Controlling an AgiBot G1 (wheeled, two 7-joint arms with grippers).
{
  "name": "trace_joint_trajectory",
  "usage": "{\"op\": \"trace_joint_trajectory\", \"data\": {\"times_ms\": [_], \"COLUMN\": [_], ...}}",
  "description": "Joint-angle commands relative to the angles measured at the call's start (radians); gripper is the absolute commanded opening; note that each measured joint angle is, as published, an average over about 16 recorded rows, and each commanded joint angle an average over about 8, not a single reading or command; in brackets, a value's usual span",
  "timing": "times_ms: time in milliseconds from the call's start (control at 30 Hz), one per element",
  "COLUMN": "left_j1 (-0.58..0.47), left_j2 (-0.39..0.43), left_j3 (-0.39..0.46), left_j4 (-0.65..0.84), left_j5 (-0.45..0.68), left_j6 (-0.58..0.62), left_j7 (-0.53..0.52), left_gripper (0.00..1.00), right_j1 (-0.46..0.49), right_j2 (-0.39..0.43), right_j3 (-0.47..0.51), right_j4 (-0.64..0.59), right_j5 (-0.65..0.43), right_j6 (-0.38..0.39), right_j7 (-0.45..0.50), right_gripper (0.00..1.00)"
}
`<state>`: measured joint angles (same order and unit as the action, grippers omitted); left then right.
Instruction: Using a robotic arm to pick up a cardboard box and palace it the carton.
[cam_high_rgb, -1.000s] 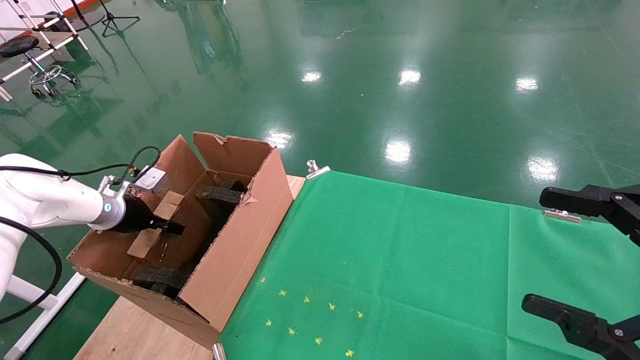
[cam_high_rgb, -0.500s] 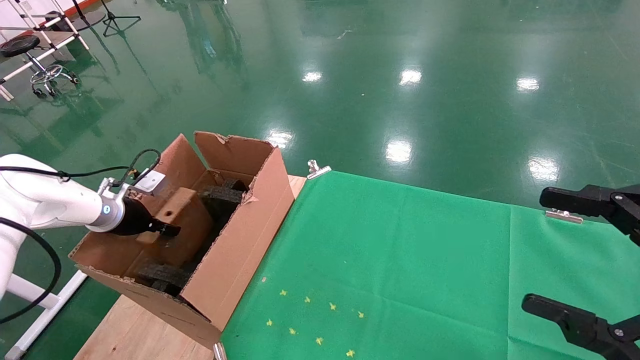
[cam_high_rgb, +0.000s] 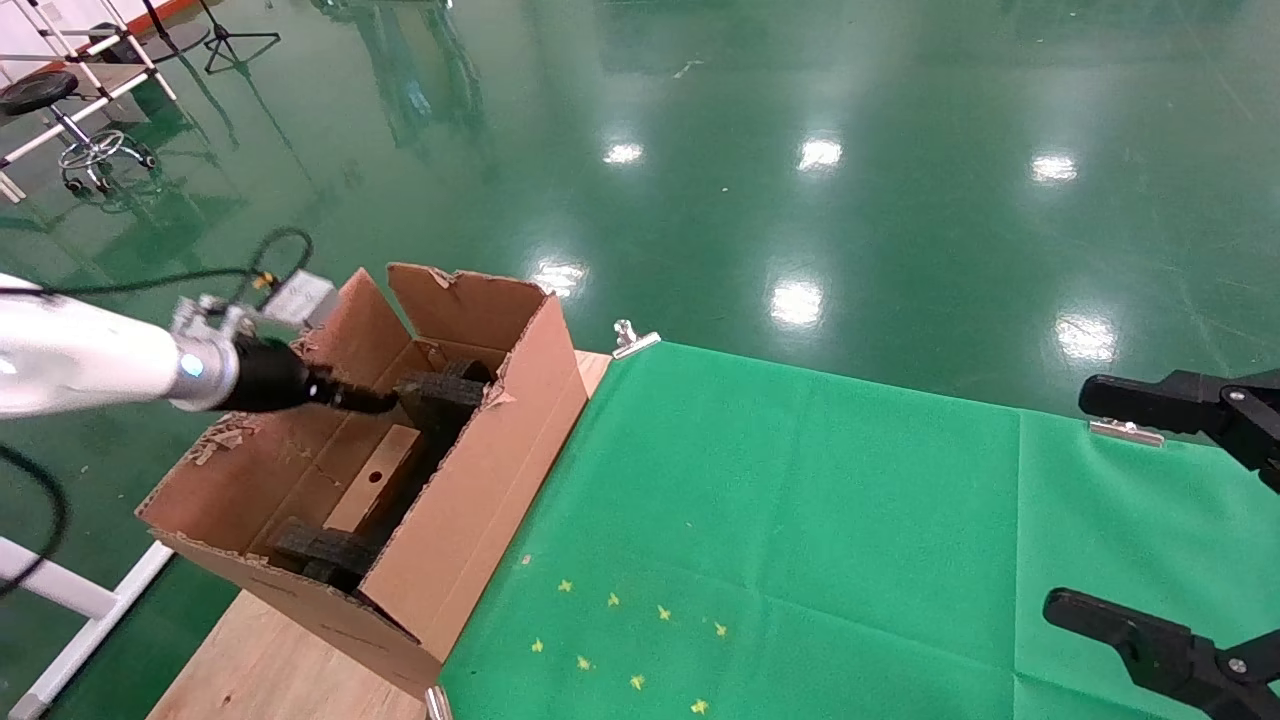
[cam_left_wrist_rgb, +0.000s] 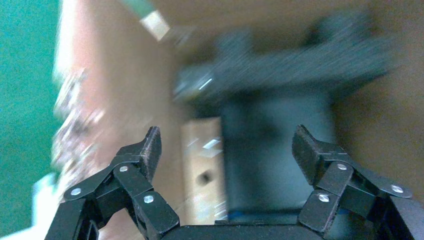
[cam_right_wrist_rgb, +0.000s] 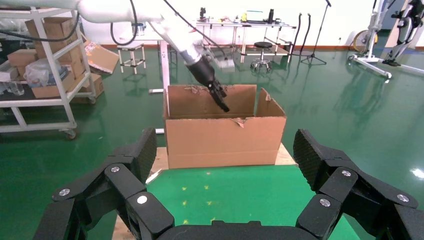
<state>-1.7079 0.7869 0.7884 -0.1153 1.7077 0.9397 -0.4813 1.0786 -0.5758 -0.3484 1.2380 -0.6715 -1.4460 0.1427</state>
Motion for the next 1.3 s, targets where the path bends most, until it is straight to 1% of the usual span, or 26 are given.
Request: {"op": "trace_joint_trajectory", "data": {"times_ms": [33, 133, 267, 400, 633, 800, 1300], "left_j1": [-0.013, -0.022, -0.030, -0.033, -0.021, 0.019, 0.186], "left_j2": [-0.037, -0.075, -0.106, -0.120, -0.118, -0.122, -0.137], "left_j3": [-0.035, -0.057, -0.069, -0.074, -0.078, -0.106, -0.215], "left_j4": [-0.039, -0.093, -0.156, -0.192, -0.200, -0.262, -0.508], "left_j5": [-0.053, -0.090, -0.112, -0.121, -0.131, -0.184, -0.399], "left_j6": [0.061, 0.125, 0.175, 0.195, 0.196, 0.220, 0.311], "left_j7": [0.043, 0.064, 0.072, 0.077, 0.080, 0.093, 0.148], "left_gripper": [1.00, 1.00, 1.00, 1.00, 1.00, 1.00, 1.00], "right_j1": [0.000, 0.000, 0.000, 0.000, 0.000, 0.000, 0.000], "right_j2": [0.000, 0.000, 0.000, 0.000, 0.000, 0.000, 0.000], "right_j3": [0.000, 0.000, 0.000, 0.000, 0.000, 0.000, 0.000], "right_j4": [0.000, 0.000, 0.000, 0.000, 0.000, 0.000, 0.000], "right_j5": [0.000, 0.000, 0.000, 0.000, 0.000, 0.000, 0.000], "right_j6": [0.000, 0.000, 0.000, 0.000, 0.000, 0.000, 0.000], "right_j7": [0.000, 0.000, 0.000, 0.000, 0.000, 0.000, 0.000], "right_gripper": [1.00, 1.00, 1.00, 1.00, 1.00, 1.00, 1.00]}}
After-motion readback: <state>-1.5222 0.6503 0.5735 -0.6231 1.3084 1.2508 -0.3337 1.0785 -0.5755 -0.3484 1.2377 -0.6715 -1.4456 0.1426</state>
